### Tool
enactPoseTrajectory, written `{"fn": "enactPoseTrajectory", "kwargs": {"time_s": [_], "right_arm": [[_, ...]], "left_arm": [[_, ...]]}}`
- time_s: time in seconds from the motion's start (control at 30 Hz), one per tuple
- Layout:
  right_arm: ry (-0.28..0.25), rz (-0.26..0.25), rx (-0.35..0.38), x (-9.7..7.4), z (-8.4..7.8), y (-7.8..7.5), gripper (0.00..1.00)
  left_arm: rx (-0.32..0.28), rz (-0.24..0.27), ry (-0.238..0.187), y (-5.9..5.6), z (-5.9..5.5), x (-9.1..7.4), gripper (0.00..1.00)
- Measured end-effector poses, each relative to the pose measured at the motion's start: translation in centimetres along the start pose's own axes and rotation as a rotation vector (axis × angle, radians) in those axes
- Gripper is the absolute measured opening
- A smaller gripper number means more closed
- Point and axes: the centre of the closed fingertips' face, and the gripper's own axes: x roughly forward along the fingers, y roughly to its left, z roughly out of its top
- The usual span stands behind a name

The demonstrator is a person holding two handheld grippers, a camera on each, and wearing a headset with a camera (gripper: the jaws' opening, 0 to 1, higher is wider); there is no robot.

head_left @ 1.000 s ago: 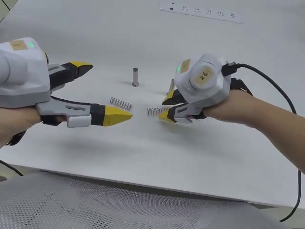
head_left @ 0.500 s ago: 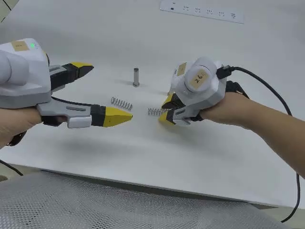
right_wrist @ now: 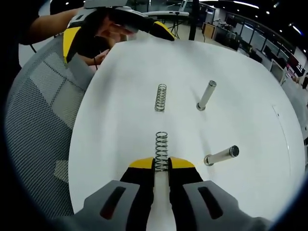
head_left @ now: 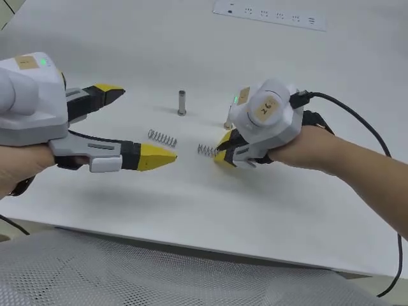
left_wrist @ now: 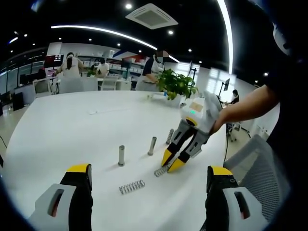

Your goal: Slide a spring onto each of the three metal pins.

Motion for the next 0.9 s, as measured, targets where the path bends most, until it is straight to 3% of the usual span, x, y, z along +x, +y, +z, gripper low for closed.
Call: {"fn": "enactPoseTrajectory", "kwargs": {"time_s": [0.37,0.9], "right_arm": [[-0.016,-0.005,0.002,-1.0,0.1,-0.3,0.08],[-0.046,0.004,-0.058,-4.5,0.3,0.1,0.08]], "left_arm": [[0.012,-0.007,-0.001,-0.3,0.3,0.0,0.97],[0.027,-0.066,0.017,-1.8,0.3,0.3,0.93]]}}
